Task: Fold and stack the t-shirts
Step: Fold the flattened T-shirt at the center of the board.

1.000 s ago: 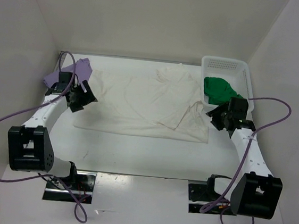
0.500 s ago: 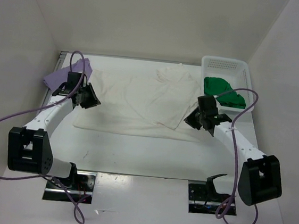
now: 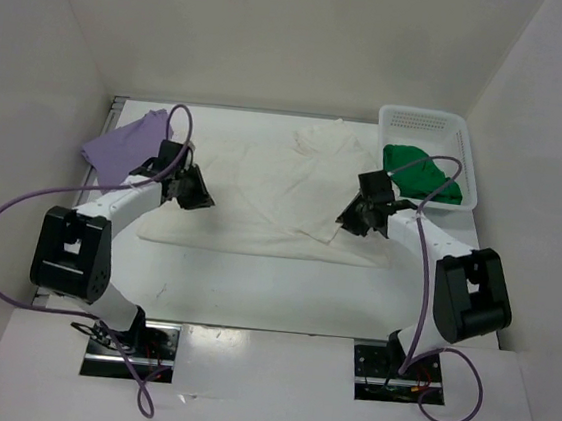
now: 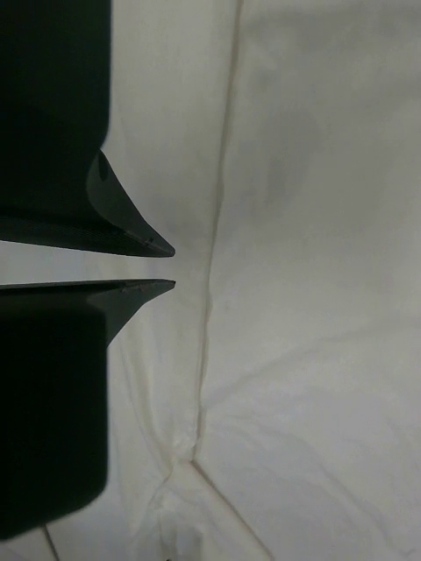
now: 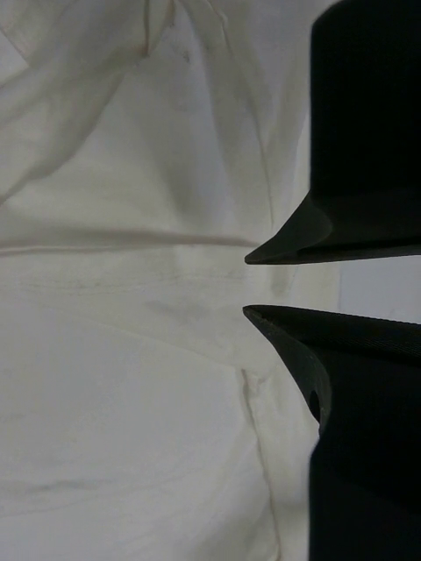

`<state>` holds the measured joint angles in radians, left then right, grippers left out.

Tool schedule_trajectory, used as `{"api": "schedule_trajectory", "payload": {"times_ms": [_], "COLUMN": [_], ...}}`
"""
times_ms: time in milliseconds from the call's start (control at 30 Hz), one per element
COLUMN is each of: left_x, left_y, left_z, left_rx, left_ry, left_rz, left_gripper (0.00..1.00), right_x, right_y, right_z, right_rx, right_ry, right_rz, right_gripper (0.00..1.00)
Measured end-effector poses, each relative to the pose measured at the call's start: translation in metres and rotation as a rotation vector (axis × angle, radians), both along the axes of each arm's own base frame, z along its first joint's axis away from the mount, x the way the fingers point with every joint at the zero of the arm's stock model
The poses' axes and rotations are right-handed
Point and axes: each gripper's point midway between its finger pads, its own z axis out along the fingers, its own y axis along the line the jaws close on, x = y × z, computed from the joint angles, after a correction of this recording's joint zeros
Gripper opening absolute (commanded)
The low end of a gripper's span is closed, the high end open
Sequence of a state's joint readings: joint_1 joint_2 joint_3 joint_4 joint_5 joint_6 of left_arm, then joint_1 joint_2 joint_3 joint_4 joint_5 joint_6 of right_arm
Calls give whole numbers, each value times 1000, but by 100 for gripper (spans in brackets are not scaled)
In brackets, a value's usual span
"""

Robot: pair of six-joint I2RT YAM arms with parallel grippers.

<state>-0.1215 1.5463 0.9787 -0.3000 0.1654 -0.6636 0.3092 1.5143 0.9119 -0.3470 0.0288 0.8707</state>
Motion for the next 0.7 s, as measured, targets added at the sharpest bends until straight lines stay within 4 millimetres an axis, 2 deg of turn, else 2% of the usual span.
{"api": "schedule_trajectory", "payload": {"times_ms": [67, 167, 233, 300, 500, 700], "left_x": [-5, -27, -39, -46, -43, -50], "left_y": [-22, -42, -43, -40, -38, -37], "left_z": [0, -10, -21, -29, -29, -38], "left_rx": [-21, -42, -47, -43, -44, -40], "left_ry": [-12, 13, 51, 76, 63, 83], "left_rz": [-43, -100, -98, -92, -86, -85], "left_gripper": [22, 23, 23, 23, 25, 25], "right_x": [-8, -28, -40, -42, -40, -43], "right_y": [9, 32, 41, 43, 41, 37], "right_z": [-6, -17, -24, -27, -30, -35], "right_rx": [7, 24, 33, 35, 31, 24], "right_ry": [9, 37, 62, 74, 76, 89], "right_rz": [22, 83, 109, 110, 92, 66], "right_gripper": [32, 35, 37, 39, 39, 39]}}
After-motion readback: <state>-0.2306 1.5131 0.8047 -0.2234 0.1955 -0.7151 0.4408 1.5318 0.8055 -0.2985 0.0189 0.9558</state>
